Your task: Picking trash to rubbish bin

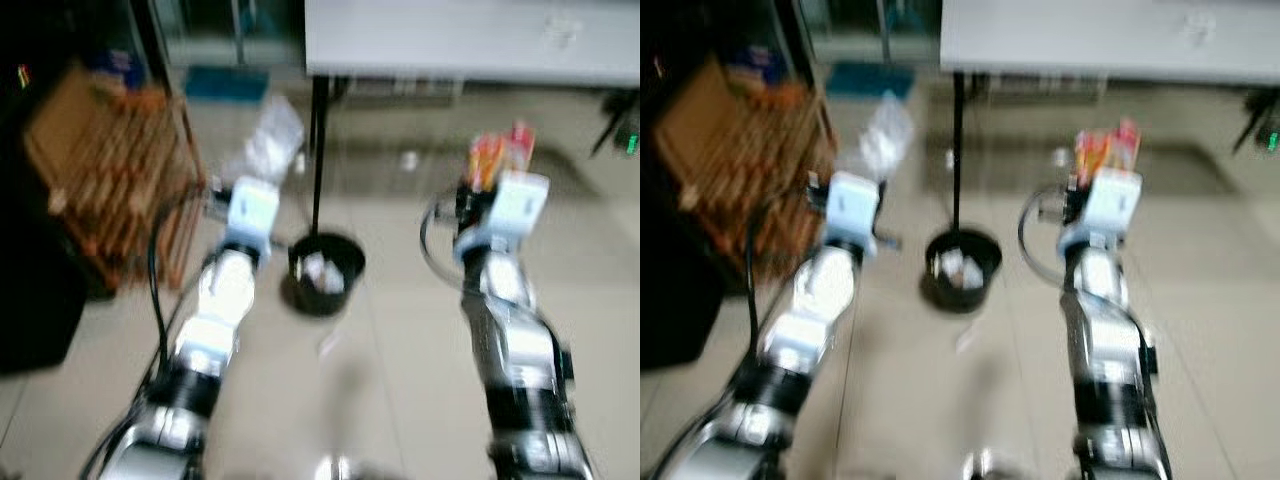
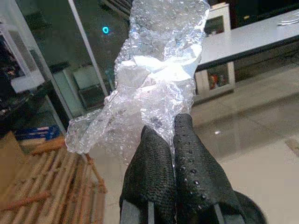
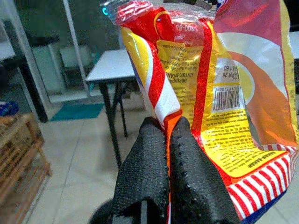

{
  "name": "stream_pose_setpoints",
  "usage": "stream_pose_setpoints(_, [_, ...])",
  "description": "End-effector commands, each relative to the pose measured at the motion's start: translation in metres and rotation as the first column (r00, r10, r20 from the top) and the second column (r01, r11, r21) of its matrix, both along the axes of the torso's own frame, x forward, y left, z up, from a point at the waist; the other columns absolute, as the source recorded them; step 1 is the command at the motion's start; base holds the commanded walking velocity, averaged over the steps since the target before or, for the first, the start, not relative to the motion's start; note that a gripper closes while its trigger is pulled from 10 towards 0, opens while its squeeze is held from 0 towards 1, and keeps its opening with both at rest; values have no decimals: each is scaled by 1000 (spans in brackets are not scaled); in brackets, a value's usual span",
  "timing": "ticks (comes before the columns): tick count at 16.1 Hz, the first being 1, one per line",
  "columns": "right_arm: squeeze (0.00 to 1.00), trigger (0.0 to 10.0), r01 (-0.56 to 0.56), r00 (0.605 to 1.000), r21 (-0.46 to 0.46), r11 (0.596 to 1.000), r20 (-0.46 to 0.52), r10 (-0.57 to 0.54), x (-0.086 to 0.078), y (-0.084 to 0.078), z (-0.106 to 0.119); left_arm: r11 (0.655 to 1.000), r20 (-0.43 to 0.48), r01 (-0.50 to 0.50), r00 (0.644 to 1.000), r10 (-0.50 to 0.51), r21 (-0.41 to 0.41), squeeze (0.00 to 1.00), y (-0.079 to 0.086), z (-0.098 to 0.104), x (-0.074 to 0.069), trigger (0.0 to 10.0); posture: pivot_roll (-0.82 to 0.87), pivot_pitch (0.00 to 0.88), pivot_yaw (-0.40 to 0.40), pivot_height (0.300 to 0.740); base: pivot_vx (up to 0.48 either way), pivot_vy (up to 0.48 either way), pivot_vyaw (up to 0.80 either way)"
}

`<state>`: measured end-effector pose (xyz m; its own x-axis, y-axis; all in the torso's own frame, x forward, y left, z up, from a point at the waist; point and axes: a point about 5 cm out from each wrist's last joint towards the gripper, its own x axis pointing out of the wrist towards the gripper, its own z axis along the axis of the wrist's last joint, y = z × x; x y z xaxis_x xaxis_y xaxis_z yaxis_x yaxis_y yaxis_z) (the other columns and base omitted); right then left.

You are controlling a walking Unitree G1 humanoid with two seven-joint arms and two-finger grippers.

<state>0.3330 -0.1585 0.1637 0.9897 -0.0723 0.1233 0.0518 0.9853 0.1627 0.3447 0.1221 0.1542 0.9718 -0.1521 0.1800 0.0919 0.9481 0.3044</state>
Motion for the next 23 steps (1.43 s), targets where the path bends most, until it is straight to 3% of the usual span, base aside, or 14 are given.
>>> stream_pose_setpoints(1, [0, 10000, -25, 1000, 17, 1000, 4, 25, 0, 7, 2, 1000, 9, -13, 1000, 13, 6, 0, 6, 2, 0, 10000, -38, 92, -21, 740, 446, 0, 0])
stream_pose_setpoints(23, [0, 10000, -37, 999, 6, 999, -5, 38, 2, 10, 1, 1000, 8, -6, 1000, 6, 13, 0, 5, 2, 0, 10000, -36, 81, -20, 740, 446, 0, -55])
